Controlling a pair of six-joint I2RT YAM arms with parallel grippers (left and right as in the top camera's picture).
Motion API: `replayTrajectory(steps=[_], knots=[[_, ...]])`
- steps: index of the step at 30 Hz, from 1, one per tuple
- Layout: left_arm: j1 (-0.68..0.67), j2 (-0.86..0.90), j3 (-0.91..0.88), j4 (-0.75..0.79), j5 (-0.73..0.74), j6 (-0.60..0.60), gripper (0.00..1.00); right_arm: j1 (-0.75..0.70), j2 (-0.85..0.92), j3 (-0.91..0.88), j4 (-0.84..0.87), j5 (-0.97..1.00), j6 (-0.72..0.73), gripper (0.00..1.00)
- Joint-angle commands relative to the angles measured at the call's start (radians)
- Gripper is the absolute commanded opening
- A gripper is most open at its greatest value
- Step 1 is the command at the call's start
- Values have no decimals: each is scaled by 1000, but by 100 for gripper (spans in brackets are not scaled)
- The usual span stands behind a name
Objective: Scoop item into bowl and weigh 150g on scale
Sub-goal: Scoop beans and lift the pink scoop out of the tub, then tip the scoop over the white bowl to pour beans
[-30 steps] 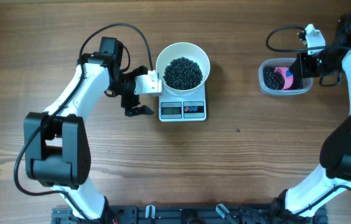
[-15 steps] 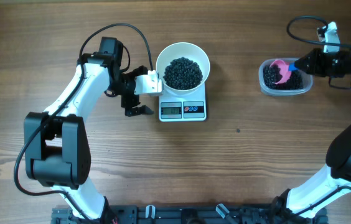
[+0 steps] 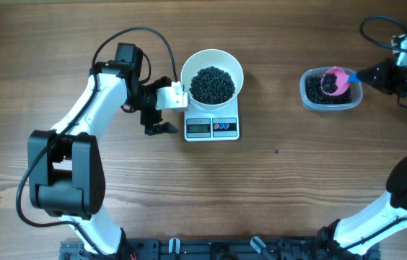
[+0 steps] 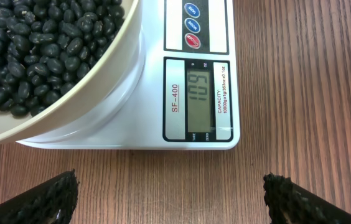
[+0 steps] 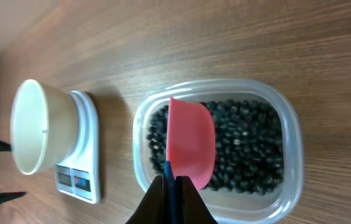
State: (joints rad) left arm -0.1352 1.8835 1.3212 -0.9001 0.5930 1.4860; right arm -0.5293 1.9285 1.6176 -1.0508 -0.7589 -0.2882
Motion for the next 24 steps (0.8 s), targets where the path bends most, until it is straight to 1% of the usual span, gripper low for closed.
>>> replayTrajectory(steps=[1, 8, 12, 14, 17, 24], knots=[[3, 11, -10, -1, 19, -1, 100, -13, 14, -10, -2, -143, 3, 4], [3, 11, -10, -1, 19, -2, 100, -11, 14, -10, 14, -362, 1, 4], [3, 11, -10, -1, 19, -1, 100, 29, 14, -10, 26, -369, 1, 4], [3, 11, -10, -1, 19, -1, 100, 71, 14, -10, 43, -379, 1, 4], [3, 11, -10, -1, 19, -1, 100, 175, 14, -10, 116, -392, 8, 4], [3, 11, -10, -1, 19, -1, 100, 441, 14, -10, 373, -392, 174, 4]])
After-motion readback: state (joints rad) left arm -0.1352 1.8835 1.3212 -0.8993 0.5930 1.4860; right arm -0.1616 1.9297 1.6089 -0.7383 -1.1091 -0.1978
